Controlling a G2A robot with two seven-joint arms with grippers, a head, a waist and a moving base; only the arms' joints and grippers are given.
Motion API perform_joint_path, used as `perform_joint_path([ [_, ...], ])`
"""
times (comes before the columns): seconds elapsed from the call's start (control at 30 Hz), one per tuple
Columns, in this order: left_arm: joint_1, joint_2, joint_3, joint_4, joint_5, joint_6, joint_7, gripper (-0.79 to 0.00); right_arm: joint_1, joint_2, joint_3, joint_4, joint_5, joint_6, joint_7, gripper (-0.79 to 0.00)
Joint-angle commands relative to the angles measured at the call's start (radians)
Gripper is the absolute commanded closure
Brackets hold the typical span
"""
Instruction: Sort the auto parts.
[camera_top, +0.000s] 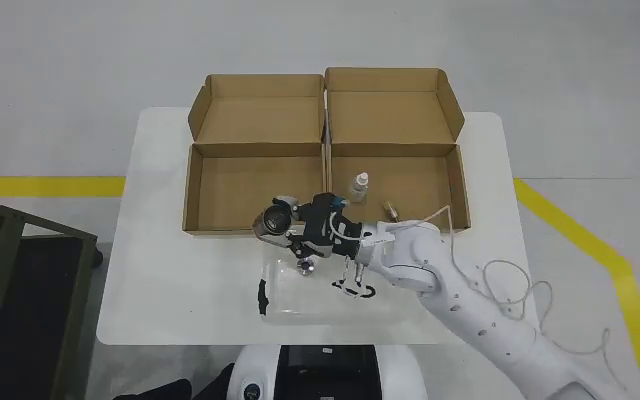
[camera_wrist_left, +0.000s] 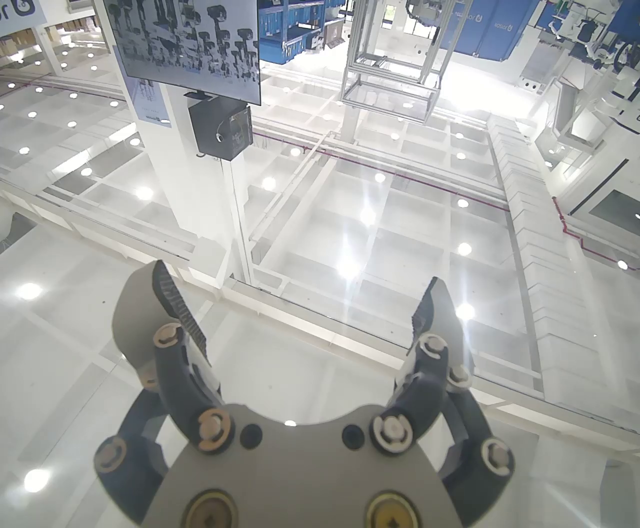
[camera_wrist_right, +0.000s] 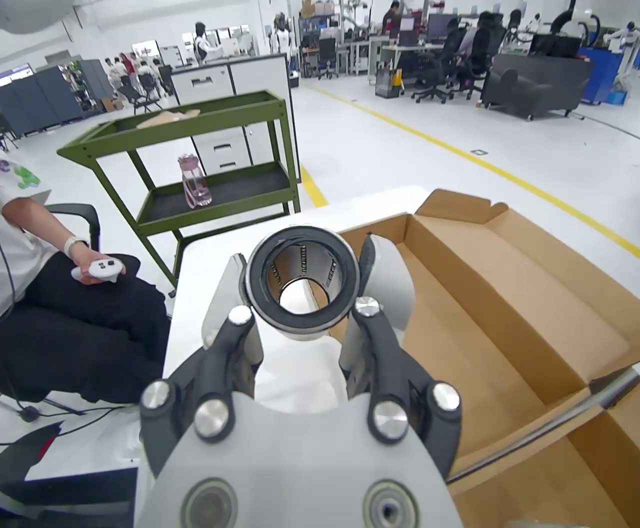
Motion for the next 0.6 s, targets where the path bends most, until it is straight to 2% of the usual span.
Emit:
perform_joint_path([
  [0.0, 0.0, 0.0, 0.0, 0.0, 0.0, 0.0, 0.0, -0.785, 0.02, -0.01, -0.018, 0.034, -0.016, 0.008, 0.018, 0.0],
  [0.57, 0.0, 0.0, 0.0, 0.0, 0.0, 0.0, 0.0, -0.785, 0.163, -0.084, -0.082, 0.228, -0.103, 0.047, 0.101, 0.0],
])
